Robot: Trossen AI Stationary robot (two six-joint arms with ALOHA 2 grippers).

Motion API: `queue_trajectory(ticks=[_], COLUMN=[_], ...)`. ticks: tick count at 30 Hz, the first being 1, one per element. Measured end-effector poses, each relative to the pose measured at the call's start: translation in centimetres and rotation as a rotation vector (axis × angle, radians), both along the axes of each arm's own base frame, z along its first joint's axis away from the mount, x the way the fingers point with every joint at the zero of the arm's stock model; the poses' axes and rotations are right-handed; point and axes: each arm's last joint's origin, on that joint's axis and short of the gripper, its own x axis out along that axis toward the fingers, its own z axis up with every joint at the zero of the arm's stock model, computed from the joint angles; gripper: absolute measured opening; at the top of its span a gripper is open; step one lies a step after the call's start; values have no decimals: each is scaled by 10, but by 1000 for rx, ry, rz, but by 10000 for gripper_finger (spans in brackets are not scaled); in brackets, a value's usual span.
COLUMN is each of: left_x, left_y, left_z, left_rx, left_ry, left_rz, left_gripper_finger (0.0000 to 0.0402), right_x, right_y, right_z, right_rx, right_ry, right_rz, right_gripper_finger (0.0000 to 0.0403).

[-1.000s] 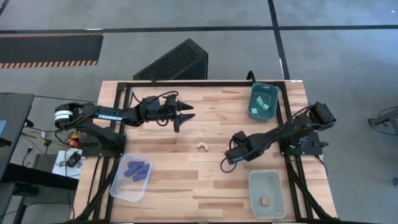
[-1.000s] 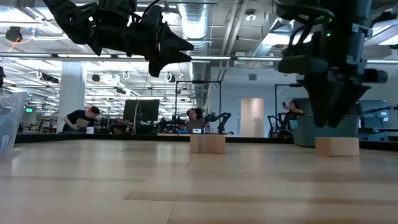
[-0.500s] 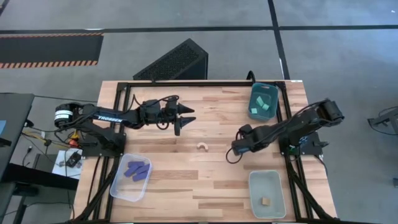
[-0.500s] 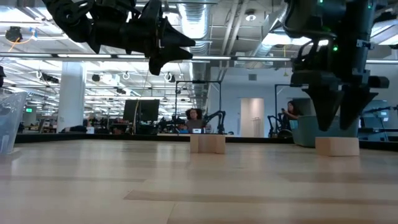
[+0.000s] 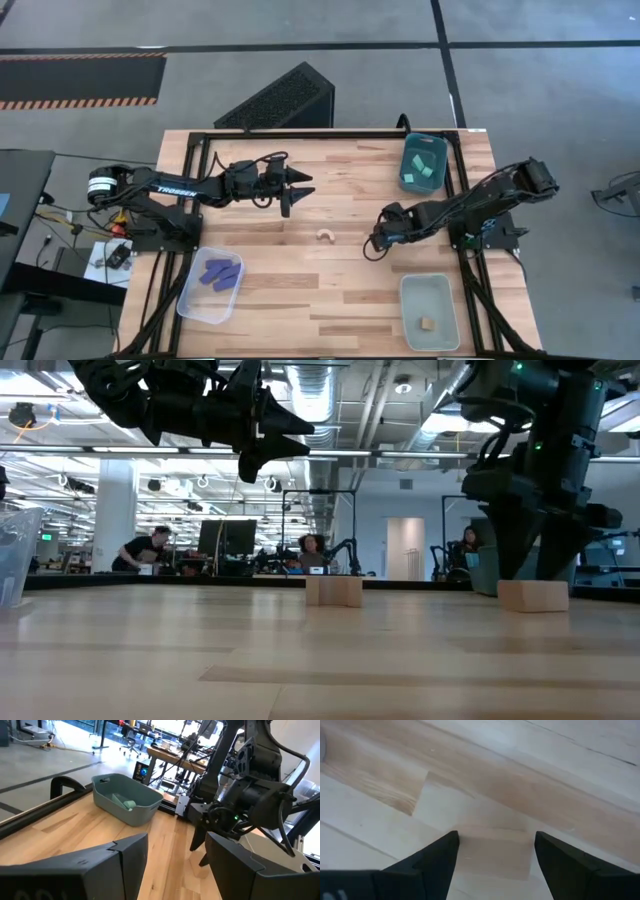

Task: Sort & place blocks by color
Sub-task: Put the bottom brown block into the gray bin

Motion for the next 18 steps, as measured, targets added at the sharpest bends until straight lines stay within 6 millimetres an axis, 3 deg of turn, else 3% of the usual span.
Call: queue_trajectory(ticks=[5, 10, 18], left_x=[0, 0, 0], left_y=[0, 0, 2], left_z=[0, 0, 0], left_rx=[0, 25, 116], left_ry=[0, 3, 18], left_rz=[0, 3, 40], left_gripper_finger=[187, 187, 187], right_x=[-6, -10, -5], right_y=[4, 6, 5], right_z=[12, 22, 12], right_rx=[-56, -128, -256], right_ry=[-45, -53, 69], right_rz=[119, 380, 826], right_gripper_finger=[289, 289, 287])
